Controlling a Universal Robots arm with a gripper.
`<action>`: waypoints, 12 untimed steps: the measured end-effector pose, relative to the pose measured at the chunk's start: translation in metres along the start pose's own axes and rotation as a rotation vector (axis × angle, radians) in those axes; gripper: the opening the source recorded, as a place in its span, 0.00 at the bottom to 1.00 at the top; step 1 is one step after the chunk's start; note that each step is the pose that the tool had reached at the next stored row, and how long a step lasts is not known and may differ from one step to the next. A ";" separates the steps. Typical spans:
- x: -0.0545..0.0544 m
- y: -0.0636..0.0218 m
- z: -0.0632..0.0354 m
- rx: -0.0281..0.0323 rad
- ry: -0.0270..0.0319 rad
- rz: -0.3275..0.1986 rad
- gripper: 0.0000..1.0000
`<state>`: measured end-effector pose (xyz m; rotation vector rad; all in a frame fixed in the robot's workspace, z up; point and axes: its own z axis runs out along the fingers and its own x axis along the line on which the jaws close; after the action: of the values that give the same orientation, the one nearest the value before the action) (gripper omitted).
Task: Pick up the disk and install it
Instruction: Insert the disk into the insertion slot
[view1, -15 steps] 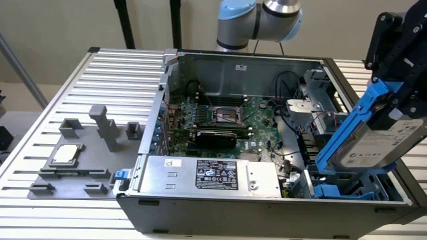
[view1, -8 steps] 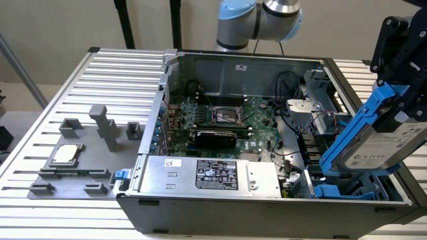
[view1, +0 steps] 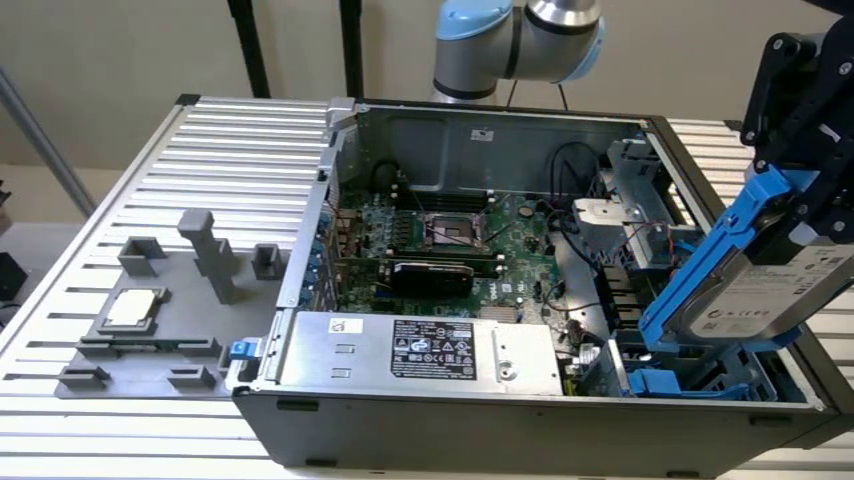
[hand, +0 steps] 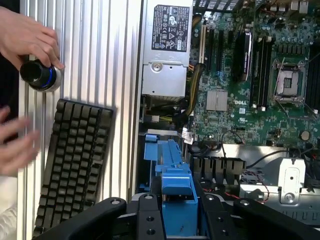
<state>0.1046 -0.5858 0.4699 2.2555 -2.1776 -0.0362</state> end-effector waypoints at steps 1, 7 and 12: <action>0.000 0.0000 0.0000 0.0000 0.0000 0.000 0.00; 0.000 0.0000 0.0000 0.0000 0.0000 0.000 0.00; 0.000 -0.0001 0.0059 0.0002 -0.0003 0.015 0.00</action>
<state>0.1046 -0.5857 0.4640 2.2392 -2.1947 -0.0362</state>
